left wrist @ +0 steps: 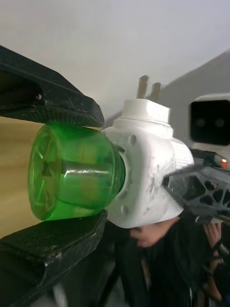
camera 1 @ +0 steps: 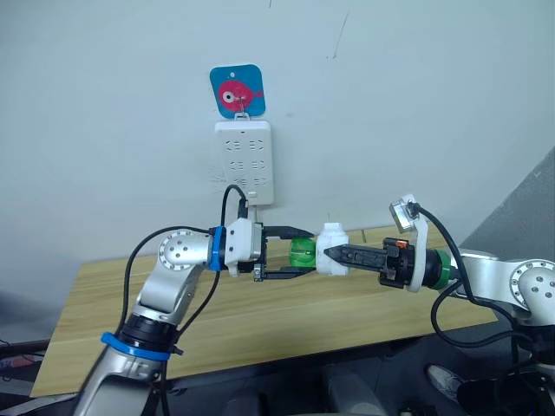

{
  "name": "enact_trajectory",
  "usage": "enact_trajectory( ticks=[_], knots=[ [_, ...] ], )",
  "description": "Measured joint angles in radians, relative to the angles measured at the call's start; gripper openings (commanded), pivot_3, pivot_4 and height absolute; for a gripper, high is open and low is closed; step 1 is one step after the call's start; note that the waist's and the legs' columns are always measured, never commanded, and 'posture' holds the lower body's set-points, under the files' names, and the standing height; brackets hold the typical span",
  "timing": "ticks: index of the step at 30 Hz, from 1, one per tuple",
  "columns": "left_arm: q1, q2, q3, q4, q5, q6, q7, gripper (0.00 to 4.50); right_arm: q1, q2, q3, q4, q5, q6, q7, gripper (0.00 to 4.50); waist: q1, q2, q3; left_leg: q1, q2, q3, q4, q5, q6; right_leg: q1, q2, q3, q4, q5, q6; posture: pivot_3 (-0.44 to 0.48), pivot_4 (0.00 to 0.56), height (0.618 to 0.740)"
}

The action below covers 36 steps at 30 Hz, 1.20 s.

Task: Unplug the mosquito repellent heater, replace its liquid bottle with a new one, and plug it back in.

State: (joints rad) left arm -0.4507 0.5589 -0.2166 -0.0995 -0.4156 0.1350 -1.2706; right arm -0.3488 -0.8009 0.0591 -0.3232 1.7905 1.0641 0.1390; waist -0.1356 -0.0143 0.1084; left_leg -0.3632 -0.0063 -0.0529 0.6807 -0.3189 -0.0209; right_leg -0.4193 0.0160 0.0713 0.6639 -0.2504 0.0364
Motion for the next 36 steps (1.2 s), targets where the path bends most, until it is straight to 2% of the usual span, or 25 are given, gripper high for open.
enact_trajectory(
  ticks=[3, 5, 8, 12, 13, 15, 18, 23, 26, 30, 36],
  knots=[
    [-0.121, 0.086, -0.056, -0.042, -0.151, 0.451, -0.019, 2.37, -0.024, -0.033, 0.003, -0.068, -0.135, 0.021, 0.109, 2.97, -0.002, 0.0, 0.0, 0.001, 0.0, -0.001, 0.001, 0.0, 0.0, 0.0, 0.0, -0.003, -0.001, 0.0, 0.0, -0.139, 0.1, 0.74],
    [-0.181, 0.122, -0.067, -0.053, -0.23, 0.661, -0.039, 2.37, -0.03, -0.038, 0.003, -0.109, -0.204, 0.022, 0.187, 2.97, -0.003, 0.0, 0.0, 0.001, 0.0, -0.001, 0.0, 0.0, 0.0, 0.0, 0.001, -0.004, -0.001, -0.001, 0.001, -0.139, 0.1, 0.74],
    [-0.209, 0.129, -0.088, -0.048, -0.252, 0.749, -0.069, 2.37, -0.026, -0.04, 0.003, -0.132, -0.249, 0.031, 0.239, 2.97, -0.003, 0.0, 0.0, 0.001, 0.0, -0.001, 0.0, 0.0, 0.001, -0.001, 0.0, -0.004, -0.001, -0.001, 0.001, -0.148, 0.099, 0.74],
    [-0.212, 0.095, -0.073, 0.004, -0.25, 0.72, -0.094, 2.37, -0.011, -0.024, -0.021, -0.131, -0.249, 0.029, 0.232, 2.97, 0.001, 0.0, 0.0, 0.001, 0.0, -0.001, 0.0, 0.0, 0.0, -0.001, 0.0, -0.001, -0.001, -0.001, 0.001, -0.153, 0.098, 0.74],
    [-0.211, 0.086, -0.066, 0.015, -0.247, 0.7, -0.094, 3.1, -0.007, -0.02, -0.031, -0.131, -0.247, 0.026, 0.227, 2.97, 0.001, 0.0, 0.0, 0.001, 0.0, -0.001, 0.0, 0.0, 0.0, -0.001, 0.0, -0.001, -0.001, -0.001, 0.001, -0.153, 0.099, 0.74],
    [-0.205, 0.076, -0.052, 0.015, -0.229, 0.631, -0.096, 3.62, 0.007, -0.013, -0.035, -0.131, -0.233, 0.027, 0.219, 2.97, 0.001, 0.0, 0.0, 0.001, 0.0, 0.0, 0.0, 0.0, 0.0, -0.001, 0.0, 0.0, -0.001, -0.001, 0.001, -0.153, 0.099, 0.74],
    [-0.123, 0.054, -0.001, -0.013, -0.171, 0.407, -0.097, 4.48, 0.031, -0.01, -0.033, -0.125, -0.187, 0.041, 0.194, 2.97, -0.001, 0.0, 0.0, 0.001, 0.0, 0.001, -0.001, 0.0, 0.0, -0.001, -0.003, 0.001, -0.001, 0.001, -0.003, -0.153, 0.099, 0.74],
    [0.055, 0.044, 0.087, 0.0, -0.035, -0.052, -0.12, 4.5, 0.058, -0.021, -0.045, -0.064, -0.101, 0.042, 0.153, 2.97, 0.004, 0.0, 0.0, 0.001, 0.0, 0.0, 0.0, 0.0, 0.0, -0.001, -0.004, 0.0, -0.001, 0.003, -0.005, -0.146, 0.097, 0.74],
    [0.13, 0.002, 0.135, 0.051, 0.013, -0.296, -0.112, 4.5, 0.062, -0.024, -0.059, -0.041, -0.061, 0.04, 0.132, 2.97, 0.012, 0.0, 0.0, 0.001, 0.0, 0.002, 0.001, 0.0, 0.0, 0.0, -0.004, 0.001, -0.001, 0.002, -0.004, -0.141, 0.097, 0.74],
    [0.151, -0.077, 0.143, 0.071, 0.077, -0.472, -0.025, 4.5, 0.061, -0.021, -0.068, -0.023, -0.037, 0.036, 0.105, 2.97, 0.028, 0.0, 0.0, 0.001, -0.001, 0.002, 0.001, 0.0, 0.0, 0.0, -0.003, 0.001, -0.002, 0.003, -0.003, -0.134, 0.093, 0.74],
    [0.173, -0.133, 0.092, 0.076, 0.113, -0.586, 0.018, 4.5, 0.056, -0.014, -0.07, -0.021, -0.029, 0.032, 0.09, 2.97, 0.038, 0.0, 0.0, 0.001, 0.0, 0.002, 0.001, 0.0, 0.001, 0.0, -0.003, 0.001, -0.001, 0.004, -0.004, -0.134, 0.09, 0.74]
  ],
)
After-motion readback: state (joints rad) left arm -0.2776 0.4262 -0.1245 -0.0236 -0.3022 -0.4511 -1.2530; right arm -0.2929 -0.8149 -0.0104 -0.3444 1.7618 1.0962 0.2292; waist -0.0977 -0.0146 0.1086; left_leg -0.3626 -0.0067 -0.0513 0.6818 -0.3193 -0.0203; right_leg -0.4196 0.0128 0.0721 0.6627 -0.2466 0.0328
